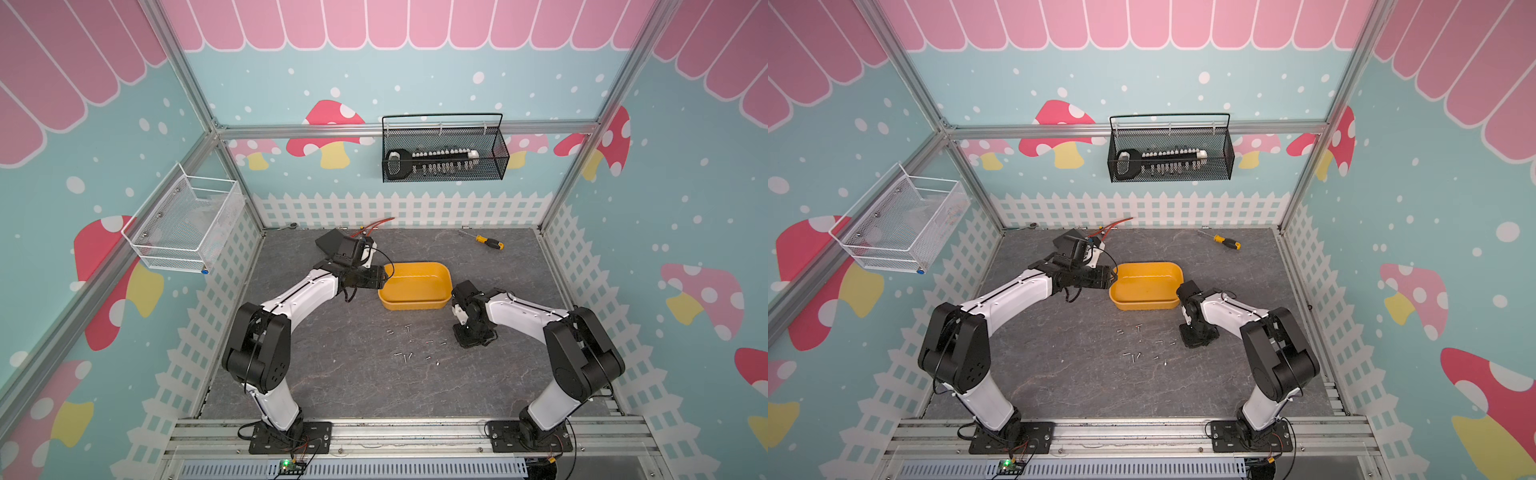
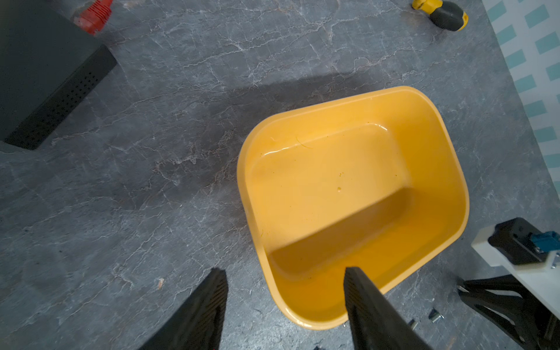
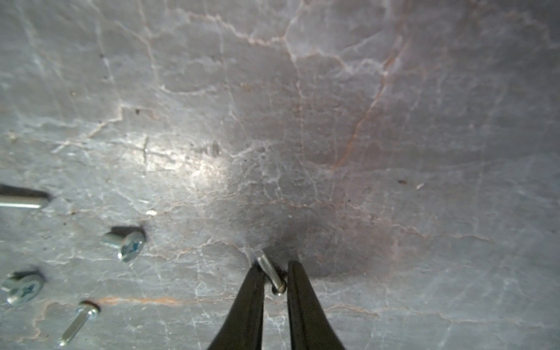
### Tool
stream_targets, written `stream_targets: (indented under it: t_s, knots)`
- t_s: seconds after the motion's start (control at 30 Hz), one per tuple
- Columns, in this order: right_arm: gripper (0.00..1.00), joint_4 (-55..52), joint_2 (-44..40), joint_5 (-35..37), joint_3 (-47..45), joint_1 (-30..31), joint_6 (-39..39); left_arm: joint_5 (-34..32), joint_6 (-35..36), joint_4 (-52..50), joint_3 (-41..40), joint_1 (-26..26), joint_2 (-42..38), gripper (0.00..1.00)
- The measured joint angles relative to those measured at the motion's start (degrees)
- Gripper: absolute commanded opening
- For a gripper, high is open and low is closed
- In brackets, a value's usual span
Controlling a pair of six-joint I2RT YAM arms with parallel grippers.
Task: Put the screws on the desktop into the storage box
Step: Pick up the screw from the center of the board, then place the screw in the storage box.
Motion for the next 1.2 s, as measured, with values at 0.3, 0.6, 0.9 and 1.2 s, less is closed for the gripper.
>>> stream_targets:
  t_s: [0.3, 0.6, 0.9, 1.2]
  knots:
    - [0.08, -0.07, 0.00, 0.07, 0.17, 0.42, 0.07, 0.00, 0.00, -0.13, 0.00, 0.00, 0.00, 0.65]
    - [0.00, -1.36, -0.85, 0.85, 1.92, 1.07, 0.20, -0.04, 0.00, -0.13, 0.00, 0.00, 0.00, 0.65]
    - [0.00, -6.62, -6.12, 1.40, 10.62, 1.09, 0.74, -0.94, 0.00, -0.15, 0.00, 0.00, -0.52, 0.68]
    - [0.00, -8.66, -3.17, 2.51, 27.32, 1.18, 0.35, -2.56, -0.26, 0.24, 0.00, 0.42, -3.67, 0.69]
